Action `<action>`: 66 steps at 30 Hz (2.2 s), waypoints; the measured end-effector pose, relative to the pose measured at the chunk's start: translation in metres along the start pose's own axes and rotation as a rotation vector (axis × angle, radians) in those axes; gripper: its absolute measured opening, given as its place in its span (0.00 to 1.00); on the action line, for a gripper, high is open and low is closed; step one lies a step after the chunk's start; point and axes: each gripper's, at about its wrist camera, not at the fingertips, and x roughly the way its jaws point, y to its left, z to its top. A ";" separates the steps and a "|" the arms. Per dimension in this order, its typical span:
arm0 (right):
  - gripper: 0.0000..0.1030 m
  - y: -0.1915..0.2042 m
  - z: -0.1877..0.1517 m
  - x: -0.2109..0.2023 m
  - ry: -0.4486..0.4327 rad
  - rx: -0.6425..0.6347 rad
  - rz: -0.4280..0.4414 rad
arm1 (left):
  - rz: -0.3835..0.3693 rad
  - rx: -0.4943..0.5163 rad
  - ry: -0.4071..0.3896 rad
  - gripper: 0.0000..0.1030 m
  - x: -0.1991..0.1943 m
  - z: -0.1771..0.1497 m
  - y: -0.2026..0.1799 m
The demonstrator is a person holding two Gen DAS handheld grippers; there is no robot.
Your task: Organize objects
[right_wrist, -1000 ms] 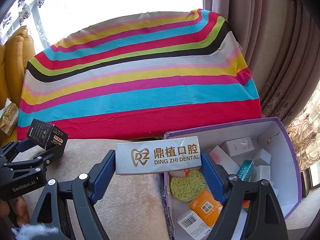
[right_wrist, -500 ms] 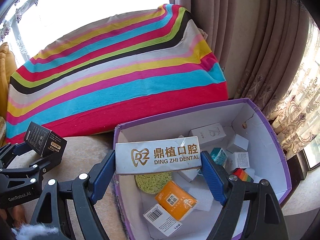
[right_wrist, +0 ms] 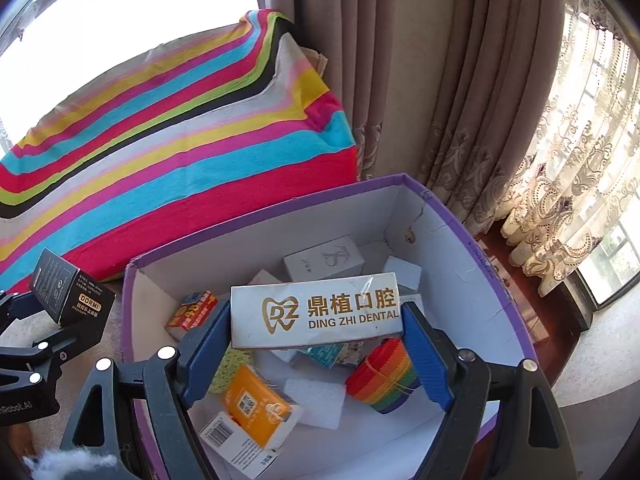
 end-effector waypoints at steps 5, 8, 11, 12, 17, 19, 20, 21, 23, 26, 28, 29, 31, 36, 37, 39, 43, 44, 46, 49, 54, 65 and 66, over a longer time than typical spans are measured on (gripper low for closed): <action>0.81 -0.023 0.001 0.005 -0.002 0.023 -0.063 | -0.046 0.025 0.021 0.84 0.012 0.008 -0.020; 0.81 -0.035 0.001 0.008 -0.003 0.048 -0.077 | -0.071 0.030 0.035 0.84 0.018 0.013 -0.029; 0.81 -0.043 0.001 0.010 -0.001 0.053 -0.084 | -0.085 0.042 0.046 0.84 0.024 0.016 -0.038; 0.81 -0.045 0.001 0.011 0.002 0.052 -0.086 | -0.093 0.045 0.049 0.84 0.025 0.016 -0.041; 0.81 -0.057 0.000 0.015 0.022 0.055 -0.103 | -0.125 0.052 0.068 0.85 0.031 0.020 -0.054; 0.82 -0.060 0.000 0.016 0.038 0.046 -0.110 | -0.131 0.045 0.089 0.85 0.035 0.021 -0.056; 0.82 -0.062 -0.001 0.017 0.045 0.043 -0.108 | -0.133 0.042 0.104 0.85 0.037 0.021 -0.057; 0.82 -0.063 -0.002 0.017 0.052 0.042 -0.107 | -0.137 0.040 0.115 0.86 0.038 0.020 -0.056; 0.83 -0.067 -0.005 0.014 0.057 0.047 -0.110 | -0.153 0.036 0.125 0.87 0.038 0.018 -0.057; 0.83 -0.068 -0.008 0.011 0.062 0.047 -0.111 | -0.157 0.048 0.122 0.93 0.032 0.015 -0.060; 0.83 -0.068 -0.010 0.010 0.073 0.051 -0.106 | -0.190 0.045 0.125 0.96 0.028 0.010 -0.059; 0.83 -0.068 -0.011 0.008 0.080 0.053 -0.102 | -0.210 0.030 0.130 0.98 0.026 0.007 -0.057; 0.83 -0.066 -0.014 0.002 0.083 0.047 -0.106 | -0.222 0.016 0.129 1.00 0.020 0.002 -0.053; 0.83 -0.061 -0.022 -0.010 0.097 0.036 -0.116 | -0.212 -0.009 0.123 1.00 0.008 -0.007 -0.045; 0.83 -0.060 -0.023 -0.012 0.100 0.039 -0.119 | -0.231 -0.027 0.142 1.00 0.009 -0.009 -0.041; 0.83 -0.055 -0.027 -0.016 0.106 0.043 -0.122 | -0.242 -0.052 0.153 1.00 0.010 -0.014 -0.034; 0.83 -0.045 -0.031 -0.024 0.102 0.049 -0.132 | -0.247 -0.070 0.116 1.00 -0.001 -0.017 -0.025; 0.83 -0.043 -0.031 -0.025 0.099 0.050 -0.138 | -0.256 -0.072 0.104 1.00 -0.004 -0.016 -0.024; 0.83 -0.040 -0.031 -0.029 0.083 0.047 -0.162 | -0.265 -0.075 0.083 1.00 -0.008 -0.013 -0.022; 0.83 -0.036 -0.026 -0.033 0.044 0.036 -0.197 | -0.239 -0.056 0.069 1.00 -0.008 -0.003 -0.024; 0.83 -0.044 -0.018 -0.022 0.052 0.049 -0.183 | -0.181 0.038 0.081 1.00 0.003 0.007 -0.045; 0.83 -0.052 -0.020 -0.010 0.090 0.044 -0.159 | -0.101 0.119 0.094 1.00 0.013 0.002 -0.069; 0.83 -0.051 -0.021 -0.009 0.092 0.047 -0.156 | -0.097 0.118 0.090 1.00 0.012 0.002 -0.069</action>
